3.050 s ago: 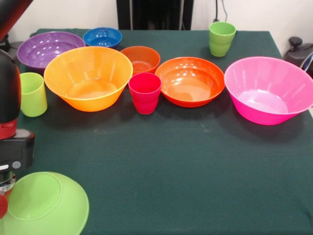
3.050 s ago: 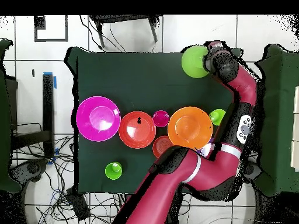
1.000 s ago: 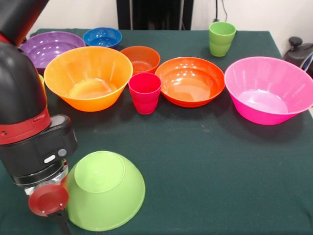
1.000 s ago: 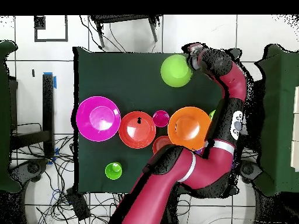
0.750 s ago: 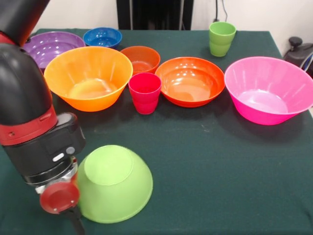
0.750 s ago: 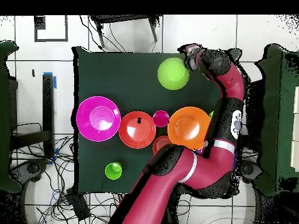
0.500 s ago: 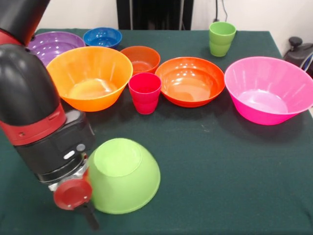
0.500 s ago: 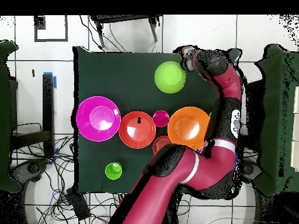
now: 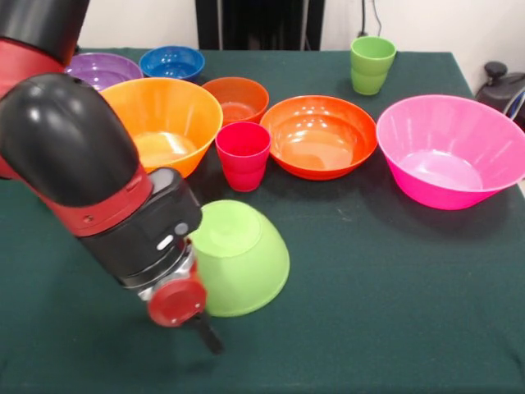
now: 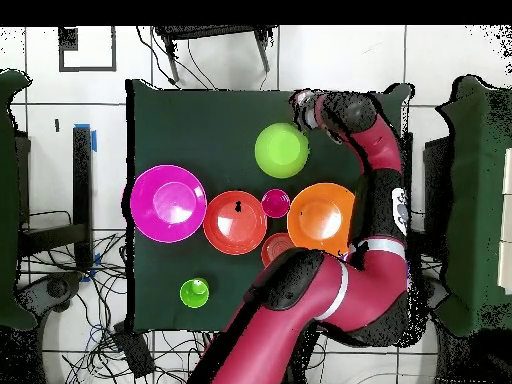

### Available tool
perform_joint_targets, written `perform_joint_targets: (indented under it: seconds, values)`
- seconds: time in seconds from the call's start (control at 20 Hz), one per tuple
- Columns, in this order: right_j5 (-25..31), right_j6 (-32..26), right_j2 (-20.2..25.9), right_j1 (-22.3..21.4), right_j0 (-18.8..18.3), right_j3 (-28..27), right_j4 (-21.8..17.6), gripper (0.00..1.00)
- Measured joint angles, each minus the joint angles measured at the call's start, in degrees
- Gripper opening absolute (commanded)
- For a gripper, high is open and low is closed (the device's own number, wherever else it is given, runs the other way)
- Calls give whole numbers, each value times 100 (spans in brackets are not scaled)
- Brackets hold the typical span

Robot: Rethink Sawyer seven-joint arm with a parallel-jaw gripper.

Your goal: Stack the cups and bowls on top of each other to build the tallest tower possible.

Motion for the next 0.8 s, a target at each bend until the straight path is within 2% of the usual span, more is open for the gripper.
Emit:
perform_joint_targets:
  seconds: [0.35, 0.6, 0.8]
  values:
    - [2, 0, -32, -225, -2, 471, -15, 100]
    - [-71, 0, -167, -256, -35, 357, -257, 100]
    - [-374, 1, -363, -349, -114, 160, -607, 100]
